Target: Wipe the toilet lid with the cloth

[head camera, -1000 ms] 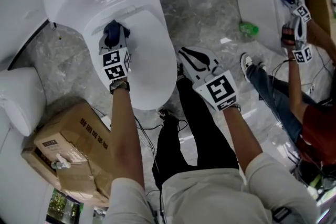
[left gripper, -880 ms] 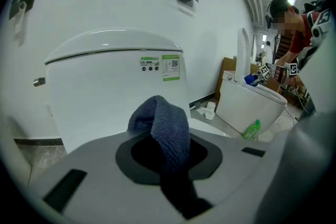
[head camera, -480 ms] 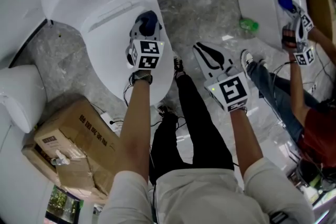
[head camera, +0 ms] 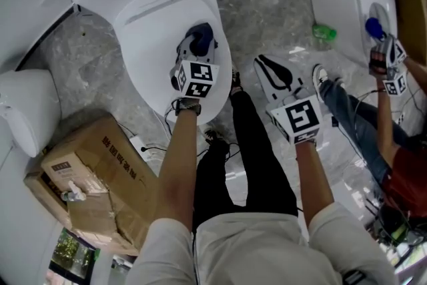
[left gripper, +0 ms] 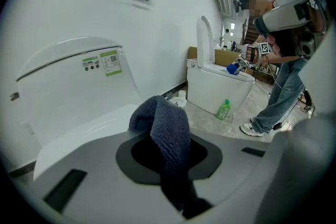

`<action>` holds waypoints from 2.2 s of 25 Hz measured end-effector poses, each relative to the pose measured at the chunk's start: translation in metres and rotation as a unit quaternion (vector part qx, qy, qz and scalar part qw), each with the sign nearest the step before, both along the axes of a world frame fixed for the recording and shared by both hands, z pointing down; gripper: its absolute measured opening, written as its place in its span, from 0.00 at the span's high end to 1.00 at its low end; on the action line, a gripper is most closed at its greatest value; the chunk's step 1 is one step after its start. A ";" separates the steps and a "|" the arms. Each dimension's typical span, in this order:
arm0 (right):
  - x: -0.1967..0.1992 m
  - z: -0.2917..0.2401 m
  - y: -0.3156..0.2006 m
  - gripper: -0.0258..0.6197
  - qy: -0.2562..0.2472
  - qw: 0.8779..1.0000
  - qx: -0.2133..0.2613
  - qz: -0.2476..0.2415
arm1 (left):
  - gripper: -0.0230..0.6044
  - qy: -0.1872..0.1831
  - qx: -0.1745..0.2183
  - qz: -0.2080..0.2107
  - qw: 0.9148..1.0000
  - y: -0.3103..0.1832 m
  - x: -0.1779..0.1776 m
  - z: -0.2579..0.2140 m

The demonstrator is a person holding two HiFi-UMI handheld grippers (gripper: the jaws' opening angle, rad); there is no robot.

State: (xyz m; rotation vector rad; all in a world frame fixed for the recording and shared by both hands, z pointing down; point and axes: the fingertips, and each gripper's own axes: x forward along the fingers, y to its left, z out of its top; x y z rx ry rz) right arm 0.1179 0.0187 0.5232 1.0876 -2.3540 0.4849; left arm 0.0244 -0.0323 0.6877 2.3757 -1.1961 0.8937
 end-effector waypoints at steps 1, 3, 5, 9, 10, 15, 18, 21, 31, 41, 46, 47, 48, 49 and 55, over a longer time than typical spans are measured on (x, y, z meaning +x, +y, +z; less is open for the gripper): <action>-0.004 0.000 0.002 0.88 -0.001 1.000 0.001 -0.003 | 0.88 0.001 0.002 -0.008 1.000 0.003 -0.009 0.000; -0.013 0.001 0.006 0.88 -0.003 1.000 0.003 -0.011 | 0.88 0.003 0.007 -0.024 1.000 0.010 -0.027 -0.001; -0.023 0.001 0.008 0.88 -0.004 1.000 0.005 -0.018 | 0.88 0.008 0.009 -0.042 0.999 0.016 -0.048 -0.001; -0.048 0.000 0.014 0.88 -0.006 0.999 0.007 -0.036 | 0.88 0.012 0.015 -0.089 0.996 0.024 -0.098 -0.009; -0.053 0.000 0.016 0.88 -0.006 0.999 0.008 -0.041 | 0.88 0.013 0.017 -0.103 0.994 0.027 -0.112 -0.009; -0.075 0.001 0.028 0.88 -0.009 0.998 0.012 -0.064 | 0.88 0.017 0.014 -0.168 0.986 0.045 -0.175 -0.007; -0.088 0.002 0.035 0.88 -0.009 0.997 0.017 -0.073 | 0.87 0.019 0.012 -0.196 0.980 0.059 -0.205 -0.005; -0.095 0.004 0.048 0.88 -0.009 0.997 0.023 -0.075 | 0.87 0.024 0.016 -0.220 0.975 0.075 -0.227 -0.004; -0.088 -0.003 0.088 0.88 -0.016 0.999 0.016 -0.048 | 0.87 0.038 0.004 -0.214 0.976 0.112 -0.203 -0.002; -0.023 -0.007 0.084 0.88 -0.011 0.998 -0.010 -0.056 | 0.87 0.028 -0.017 -0.197 0.980 0.085 -0.110 -0.002; 0.009 -0.010 0.072 0.88 -0.011 0.999 -0.006 -0.044 | 0.87 0.026 -0.029 -0.163 0.986 0.076 -0.048 -0.001; 0.015 -0.011 0.071 0.88 -0.010 0.999 -0.007 -0.041 | 0.87 0.025 -0.033 -0.152 0.987 0.077 -0.034 0.000; 0.020 -0.011 0.070 0.88 -0.009 0.999 -0.007 -0.038 | 0.87 0.024 -0.036 -0.141 0.989 0.077 -0.020 0.001; 0.025 -0.011 0.069 0.88 -0.008 0.999 -0.007 -0.035 | 0.87 0.024 -0.039 -0.130 0.990 0.078 -0.007 0.003; 0.050 -0.002 0.083 0.88 0.016 0.999 -0.033 -0.018 | 0.87 0.009 -0.049 -0.059 0.997 0.097 0.048 0.017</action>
